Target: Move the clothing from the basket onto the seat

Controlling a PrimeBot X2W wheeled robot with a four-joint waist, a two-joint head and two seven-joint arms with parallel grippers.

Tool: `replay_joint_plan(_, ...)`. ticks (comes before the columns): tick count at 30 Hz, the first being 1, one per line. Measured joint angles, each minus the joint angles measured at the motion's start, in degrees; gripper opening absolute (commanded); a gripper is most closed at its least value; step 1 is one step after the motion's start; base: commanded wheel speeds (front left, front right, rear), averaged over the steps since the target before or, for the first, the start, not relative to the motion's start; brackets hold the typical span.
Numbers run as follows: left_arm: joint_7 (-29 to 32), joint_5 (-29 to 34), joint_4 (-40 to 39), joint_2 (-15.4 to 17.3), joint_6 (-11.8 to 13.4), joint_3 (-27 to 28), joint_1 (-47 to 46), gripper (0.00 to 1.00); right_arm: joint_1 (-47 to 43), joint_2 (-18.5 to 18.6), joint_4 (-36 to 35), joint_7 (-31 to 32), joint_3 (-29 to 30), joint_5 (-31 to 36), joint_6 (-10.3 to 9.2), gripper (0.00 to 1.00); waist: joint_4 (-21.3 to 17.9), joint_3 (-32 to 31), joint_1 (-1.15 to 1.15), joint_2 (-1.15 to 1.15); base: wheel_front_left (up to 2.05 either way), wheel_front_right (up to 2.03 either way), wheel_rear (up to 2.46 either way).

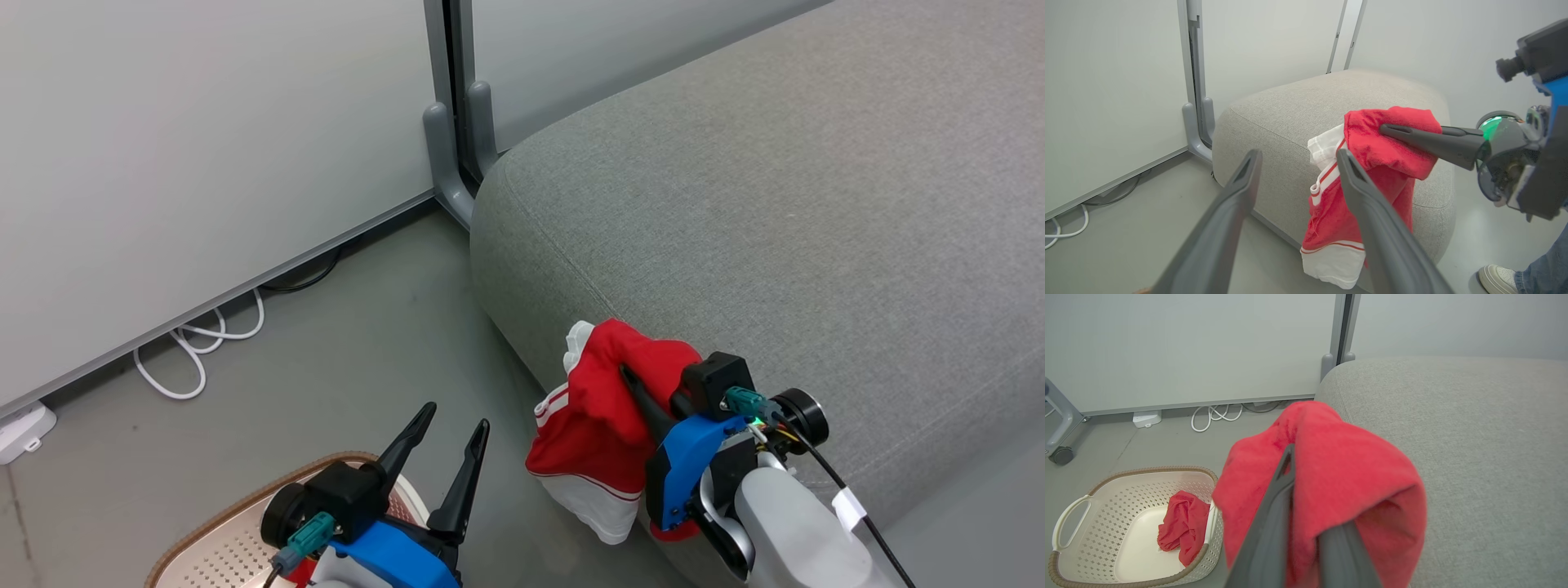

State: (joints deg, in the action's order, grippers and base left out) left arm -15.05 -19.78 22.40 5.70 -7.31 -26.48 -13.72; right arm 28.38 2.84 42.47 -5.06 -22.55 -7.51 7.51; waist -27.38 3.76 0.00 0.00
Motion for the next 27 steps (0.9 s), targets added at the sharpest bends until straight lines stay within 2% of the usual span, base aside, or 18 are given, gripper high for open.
replay_joint_plan(7,0.0,-0.4,0.2,0.2,0.0,-1.1,-0.9,1.0,0.9,0.0,0.8,0.5,1.3,0.3,0.0,0.0,1.3,1.2,0.0,0.0,0.0,0.0,0.0)
replay_joint_plan(13,0.0,-0.4,0.2,0.4,0.0,-2.9,-3.5,1.0,9.8,1.0,3.2,2.5,7.5,7.5,0.01,0.0,3.2,3.6,0.0,0.0,0.0,0.0,0.0)
replay_joint_plan(19,0.0,0.0,-0.5,1.2,0.0,-5.5,-8.9,1.0,20.7,8.4,3.4,4.0,15.8,10.2,0.02,0.0,5.5,8.6,0.0,0.0,0.0,0.0,0.0)
replay_joint_plan(27,0.0,0.9,-3.8,3.6,0.0,-9.1,-17.1,1.0,31.9,17.6,0.8,4.8,31.9,10.5,0.01,0.0,8.7,19.0,0.02,0.0,0.0,0.0,0.0)
